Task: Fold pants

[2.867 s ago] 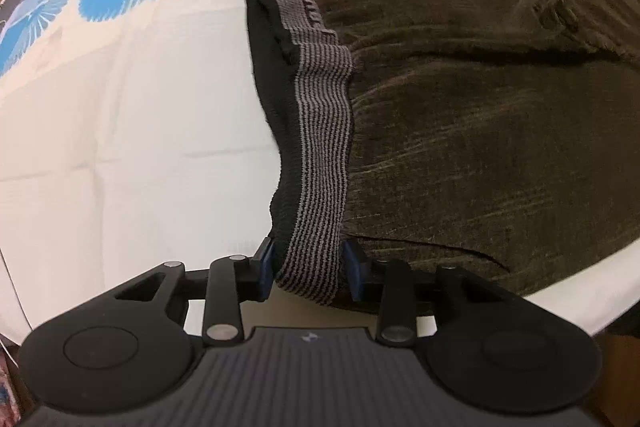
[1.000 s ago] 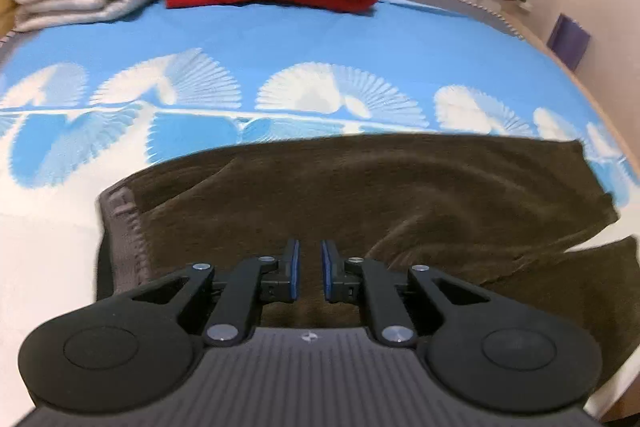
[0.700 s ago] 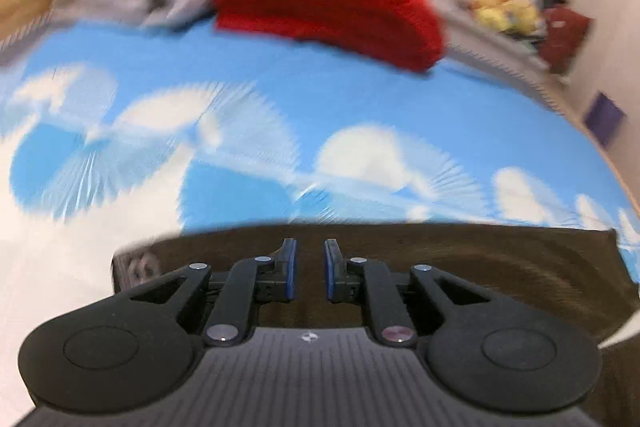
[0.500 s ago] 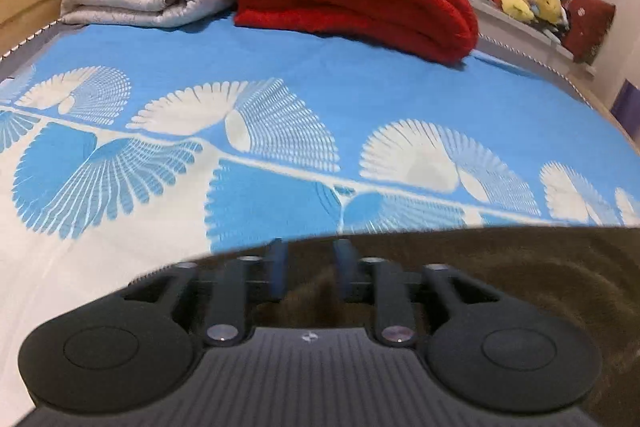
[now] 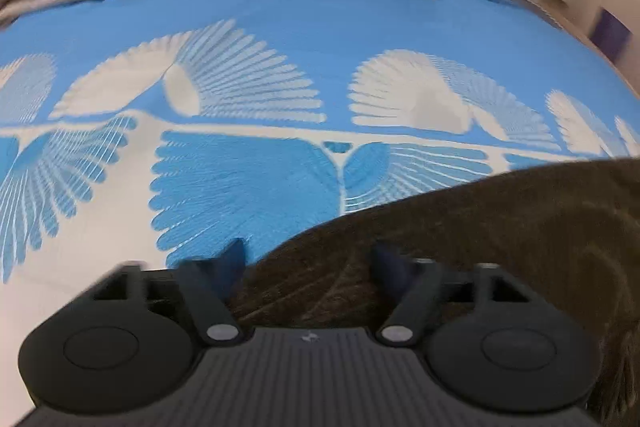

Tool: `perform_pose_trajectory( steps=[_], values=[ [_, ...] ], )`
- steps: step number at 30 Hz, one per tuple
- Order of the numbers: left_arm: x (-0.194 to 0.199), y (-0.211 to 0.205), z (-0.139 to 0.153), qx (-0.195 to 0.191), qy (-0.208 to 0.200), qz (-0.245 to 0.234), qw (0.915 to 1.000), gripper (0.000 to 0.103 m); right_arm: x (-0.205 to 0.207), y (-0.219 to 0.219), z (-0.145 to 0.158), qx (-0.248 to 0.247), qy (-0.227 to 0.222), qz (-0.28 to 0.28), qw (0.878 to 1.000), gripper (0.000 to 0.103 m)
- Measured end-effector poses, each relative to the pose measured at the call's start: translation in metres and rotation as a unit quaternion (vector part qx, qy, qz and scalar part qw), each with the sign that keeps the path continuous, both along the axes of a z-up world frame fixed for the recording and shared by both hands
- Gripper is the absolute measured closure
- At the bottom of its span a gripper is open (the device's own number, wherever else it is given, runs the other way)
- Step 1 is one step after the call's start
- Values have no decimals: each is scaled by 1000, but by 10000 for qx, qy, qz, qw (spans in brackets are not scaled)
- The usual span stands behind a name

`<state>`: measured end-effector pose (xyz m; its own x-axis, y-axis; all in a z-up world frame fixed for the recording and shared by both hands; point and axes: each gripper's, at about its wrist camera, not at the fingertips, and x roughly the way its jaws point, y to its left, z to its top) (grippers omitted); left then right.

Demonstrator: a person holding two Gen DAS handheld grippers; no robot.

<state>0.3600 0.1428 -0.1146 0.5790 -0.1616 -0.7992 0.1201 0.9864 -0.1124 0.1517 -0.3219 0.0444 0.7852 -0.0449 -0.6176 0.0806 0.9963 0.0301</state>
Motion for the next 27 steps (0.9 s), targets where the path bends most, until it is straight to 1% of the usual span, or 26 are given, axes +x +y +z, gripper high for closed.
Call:
perform_pose_trajectory(
  steps=[1, 2, 3, 4, 5, 7, 10, 12, 16, 17, 18, 20, 21, 23, 24, 26, 27],
  values=[
    [-2, -2, 3, -27, -33, -117, 9999, 63, 1, -1, 0, 5, 2, -13, 10000, 86],
    [-5, -5, 7, 54, -103, -212, 9997, 88, 1, -1, 0, -17, 1, -15, 10000, 86],
    [-8, -10, 11, 215, -159, -284, 9992, 97, 2, -2, 0, -52, 0, -15, 10000, 86],
    [-11, -14, 15, 379, -186, -342, 9985, 97, 2, -3, -1, -86, 3, -16, 10000, 86],
    [-15, -17, 19, 460, -207, -361, 9981, 98, 2, -4, -1, -117, 14, -24, 9999, 86],
    [-27, -22, 30, 593, -281, -345, 9972, 103, 2, -6, -2, -122, 37, -57, 9999, 86],
    [-49, -32, 51, 656, -214, -322, 9971, 103, 2, -9, -2, -81, 87, -126, 9999, 86],
    [-70, -40, 68, 788, -225, -436, 9957, 103, 0, -12, -2, -48, 122, -187, 9997, 86],
    [-138, -57, 105, 892, -460, -851, 9913, 103, -6, -16, -3, 117, 176, -292, 9994, 86],
    [-155, -58, 110, 844, -487, -856, 9916, 103, -9, -17, -3, 217, 177, -343, 9990, 86],
    [-170, -56, 114, 679, -477, -796, 9934, 102, -13, -18, -2, 386, 178, -383, 9984, 86],
    [-192, -51, 115, 252, -453, -667, 9964, 99, -22, -20, -4, 714, 216, -417, 9963, 84],
    [-202, -48, 114, 31, -462, -594, 9972, 96, -26, -19, -4, 821, 243, -406, 9955, 84],
    [-211, -44, 108, -221, -372, -466, 9980, 96, -34, -13, -6, 811, 298, -343, 9957, 81],
    [-212, -45, 105, -206, -297, -468, 9983, 96, -37, -10, -7, 753, 315, -301, 9962, 80],
    [-210, -48, 107, -31, -324, -524, 9981, 95, -42, -4, -7, 657, 318, -199, 9971, 79],
    [-204, -48, 109, 27, -341, -551, 9979, 92, -43, -2, -6, 599, 306, -147, 9976, 79]
  ],
)
